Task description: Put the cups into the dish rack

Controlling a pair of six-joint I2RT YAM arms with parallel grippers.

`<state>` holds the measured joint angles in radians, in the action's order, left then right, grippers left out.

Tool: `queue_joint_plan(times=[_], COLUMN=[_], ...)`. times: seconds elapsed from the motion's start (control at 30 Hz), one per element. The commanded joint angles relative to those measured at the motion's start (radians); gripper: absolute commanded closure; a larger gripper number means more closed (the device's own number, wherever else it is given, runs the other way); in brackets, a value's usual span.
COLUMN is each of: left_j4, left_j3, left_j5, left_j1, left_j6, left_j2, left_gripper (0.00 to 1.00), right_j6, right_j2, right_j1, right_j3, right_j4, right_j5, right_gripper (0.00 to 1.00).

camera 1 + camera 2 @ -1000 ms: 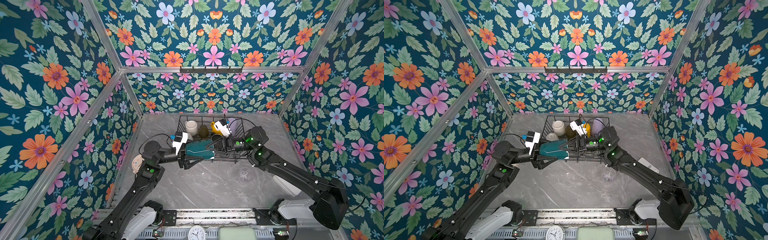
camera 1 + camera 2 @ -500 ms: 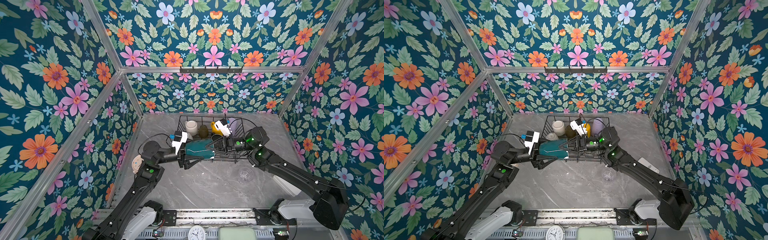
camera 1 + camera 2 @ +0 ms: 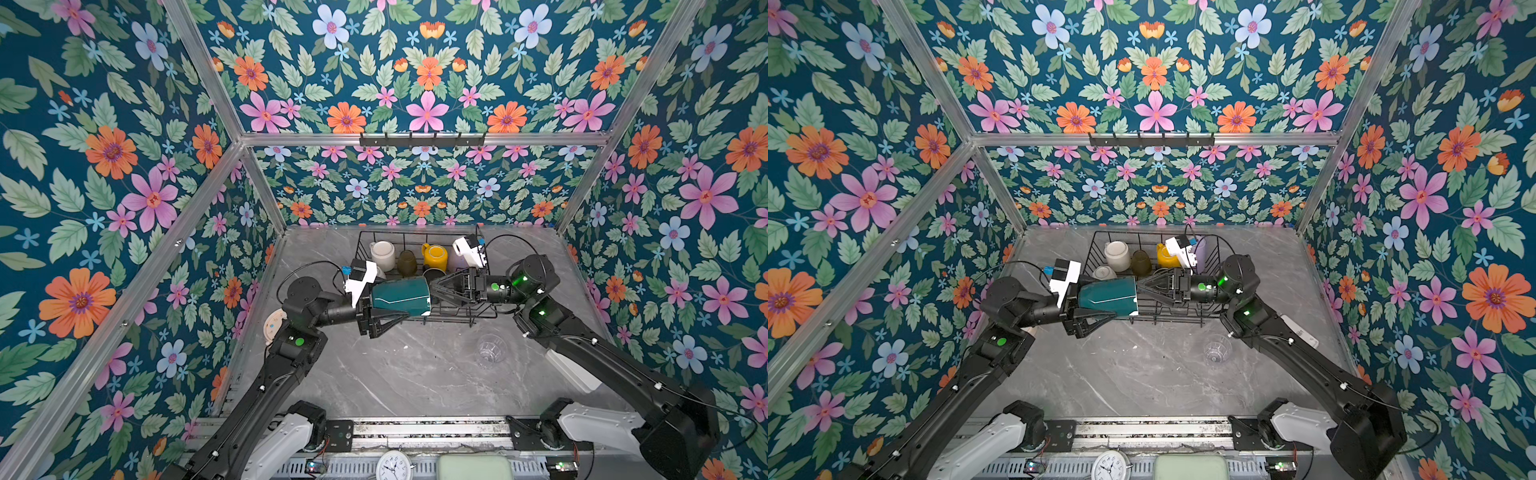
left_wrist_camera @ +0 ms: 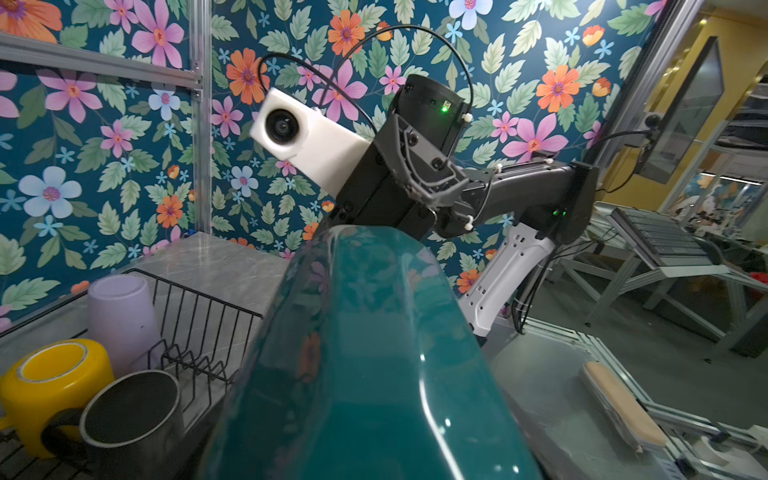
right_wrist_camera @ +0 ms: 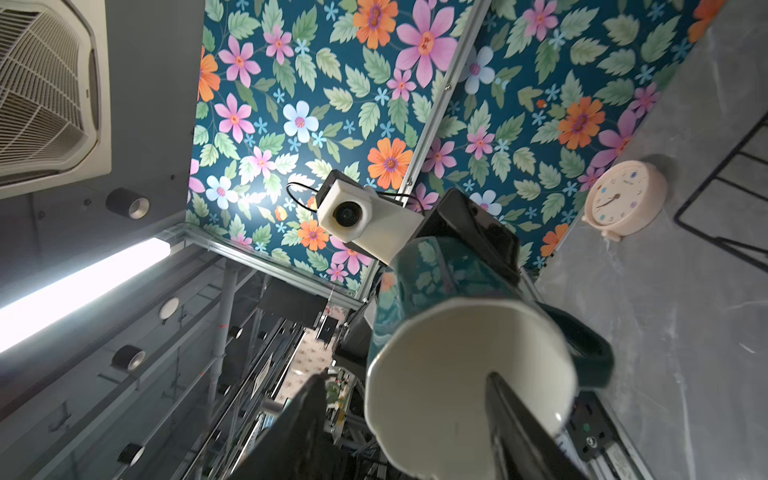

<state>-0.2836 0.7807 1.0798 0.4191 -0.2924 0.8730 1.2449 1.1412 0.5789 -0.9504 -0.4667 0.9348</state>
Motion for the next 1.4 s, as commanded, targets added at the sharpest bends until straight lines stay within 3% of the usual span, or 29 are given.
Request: queue_joint_plan(times=[0.0, 0.07, 0.2, 0.43, 0.97, 1.37], left_j4=[0.104, 0.173, 0.3, 0.515, 0.752, 0.872], left_j3=[0.05, 0.087, 0.166, 0.323, 0.585, 0.696], left_j5=[-0.126, -0.194, -0.29, -0.496, -0.79, -0.93], left_j1=[-0.002, -0.002, -0.001, -0.001, 0.059, 0.13], left_j6=[0.091, 0.11, 0.152, 0.167, 0.082, 0.055], left_j2=[0.01, 0.028, 0.08, 0.218, 0.525, 0.673], left_gripper=[1.0, 1.0, 1.0, 1.0, 1.0, 1.0], right_j6=[-0.19, -0.317, -0.448, -0.515, -0.587, -0.632], right_j2=[-0.079, -0.14, -0.238, -0.314, -0.401, -0.413], right_j1=[-0.015, -0.014, -0.014, -0.015, -0.014, -0.014], right_j3=[-0.008, -0.02, -0.009, 0.016, 0.065, 0.088], right_j4=[0.268, 0.476, 0.677, 0.847, 0.994, 1.014], right_j5=[-0.115, -0.25, -0.467, -0.7, -0.858, -0.878], right_gripper=[0.28, 0.18, 0.08, 0.01, 0.01, 0.01])
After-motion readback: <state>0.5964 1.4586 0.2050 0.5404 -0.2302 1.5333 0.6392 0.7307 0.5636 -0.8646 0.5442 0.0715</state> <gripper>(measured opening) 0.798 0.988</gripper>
